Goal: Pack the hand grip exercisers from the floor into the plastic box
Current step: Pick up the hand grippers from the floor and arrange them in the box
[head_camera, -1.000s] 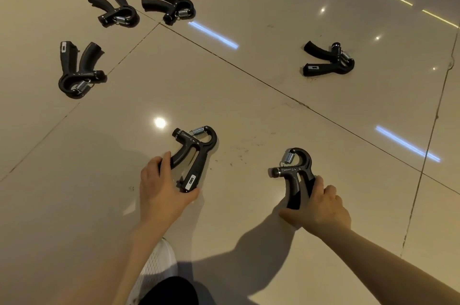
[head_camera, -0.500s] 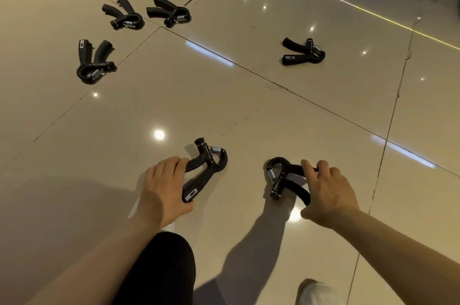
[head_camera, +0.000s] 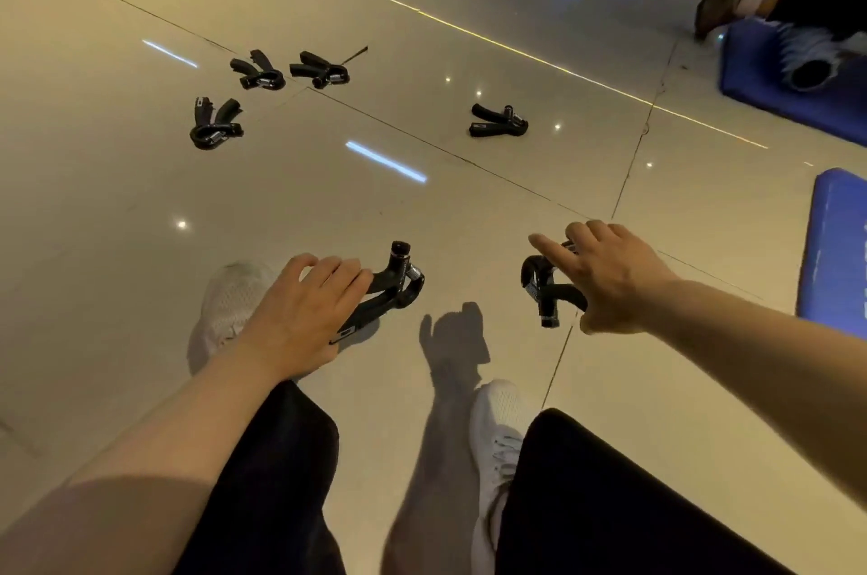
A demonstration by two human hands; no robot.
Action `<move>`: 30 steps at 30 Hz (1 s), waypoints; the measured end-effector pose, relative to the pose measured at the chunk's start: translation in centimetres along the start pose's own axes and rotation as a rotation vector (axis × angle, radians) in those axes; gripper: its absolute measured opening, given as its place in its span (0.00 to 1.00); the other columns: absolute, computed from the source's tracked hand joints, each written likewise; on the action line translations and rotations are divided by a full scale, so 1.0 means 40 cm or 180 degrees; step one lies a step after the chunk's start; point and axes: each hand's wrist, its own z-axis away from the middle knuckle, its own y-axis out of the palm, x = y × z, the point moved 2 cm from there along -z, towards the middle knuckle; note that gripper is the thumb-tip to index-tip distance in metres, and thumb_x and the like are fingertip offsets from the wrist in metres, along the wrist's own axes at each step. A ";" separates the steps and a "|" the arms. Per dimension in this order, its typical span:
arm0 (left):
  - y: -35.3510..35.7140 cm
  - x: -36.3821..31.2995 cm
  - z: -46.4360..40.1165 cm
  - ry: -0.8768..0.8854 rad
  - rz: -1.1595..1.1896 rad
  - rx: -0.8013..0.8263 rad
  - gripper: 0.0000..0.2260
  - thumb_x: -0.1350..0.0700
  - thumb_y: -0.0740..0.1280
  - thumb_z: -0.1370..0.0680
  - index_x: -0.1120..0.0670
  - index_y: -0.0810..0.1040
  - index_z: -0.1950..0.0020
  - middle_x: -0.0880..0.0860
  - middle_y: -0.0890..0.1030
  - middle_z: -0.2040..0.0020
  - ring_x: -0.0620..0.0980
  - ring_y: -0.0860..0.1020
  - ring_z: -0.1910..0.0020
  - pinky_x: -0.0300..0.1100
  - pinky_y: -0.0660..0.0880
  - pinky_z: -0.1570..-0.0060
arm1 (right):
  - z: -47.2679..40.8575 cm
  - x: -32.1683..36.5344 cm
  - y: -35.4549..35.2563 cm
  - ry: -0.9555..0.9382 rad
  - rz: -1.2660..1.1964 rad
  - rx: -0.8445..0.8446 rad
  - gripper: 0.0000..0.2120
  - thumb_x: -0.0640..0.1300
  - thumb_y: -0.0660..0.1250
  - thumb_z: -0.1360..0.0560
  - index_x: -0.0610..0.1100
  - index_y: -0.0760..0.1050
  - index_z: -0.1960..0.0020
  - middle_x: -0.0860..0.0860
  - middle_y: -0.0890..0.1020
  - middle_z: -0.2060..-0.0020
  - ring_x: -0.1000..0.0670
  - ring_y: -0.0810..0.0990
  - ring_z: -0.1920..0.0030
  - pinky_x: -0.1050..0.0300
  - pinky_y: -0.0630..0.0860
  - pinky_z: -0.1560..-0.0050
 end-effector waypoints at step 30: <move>-0.970 -1.102 0.201 -0.0482 0.0798 -0.0952 0.35 0.49 0.77 0.45 0.56 0.72 0.41 0.53 0.74 0.48 0.52 0.74 0.54 0.43 0.70 0.59 | 1.433 -0.213 0.007 0.0647 0.0441 -0.0502 0.41 0.56 0.67 0.29 0.50 0.47 0.25 0.43 0.65 0.33 0.43 0.65 0.37 0.52 0.66 0.38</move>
